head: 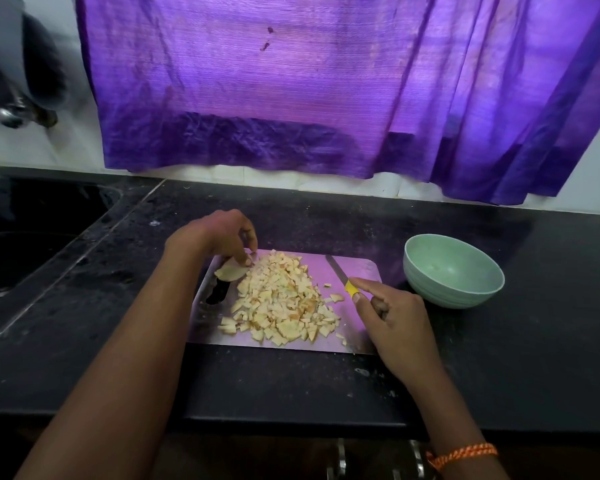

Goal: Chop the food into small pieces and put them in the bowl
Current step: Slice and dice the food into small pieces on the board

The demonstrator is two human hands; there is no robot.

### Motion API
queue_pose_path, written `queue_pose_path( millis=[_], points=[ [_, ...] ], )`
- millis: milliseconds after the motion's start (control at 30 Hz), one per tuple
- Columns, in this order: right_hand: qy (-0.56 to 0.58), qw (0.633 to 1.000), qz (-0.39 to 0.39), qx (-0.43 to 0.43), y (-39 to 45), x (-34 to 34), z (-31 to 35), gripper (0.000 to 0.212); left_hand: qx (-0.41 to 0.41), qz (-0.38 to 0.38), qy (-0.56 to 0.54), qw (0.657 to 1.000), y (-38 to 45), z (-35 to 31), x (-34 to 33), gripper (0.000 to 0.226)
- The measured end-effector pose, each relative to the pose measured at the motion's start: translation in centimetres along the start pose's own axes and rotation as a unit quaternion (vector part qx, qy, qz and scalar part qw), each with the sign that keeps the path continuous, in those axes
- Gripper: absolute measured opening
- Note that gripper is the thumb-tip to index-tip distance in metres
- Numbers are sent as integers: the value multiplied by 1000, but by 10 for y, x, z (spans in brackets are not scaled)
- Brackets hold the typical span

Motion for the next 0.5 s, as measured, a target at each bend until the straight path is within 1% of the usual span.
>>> queue_pose_path(
  millis=[200, 300, 367, 433, 500],
  points=[
    [2, 1000, -6, -4, 0, 0, -1, 28, -59, -3, -24, 998, -2, -20, 0, 37],
    [6, 1000, -8, -4, 0, 1, -2, 29, -97, -27, -55, 993, -5, -25, 11, 35],
    [8, 1000, -12, -3, 1, 1, -3, 28, -130, -44, -96, 986, -6, -32, 18, 32],
    [18, 1000, -24, 0, 2, 3, -3, 29, -159, -66, -159, 972, -8, -42, 22, 29],
    [64, 997, -32, 3, 1, 6, -1, 29, -179, -104, -220, 953, -11, -53, 25, 25]
  ],
)
Point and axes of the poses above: each hand's wrist, its own y-axis towards the middle knuckle, its own x-axis out of the back of the hand, z = x × y, the point moved 8 cm from there along y, towards the middle knuckle, and after that the axes turned 2 degrees about -y, right-handed, at the moved point
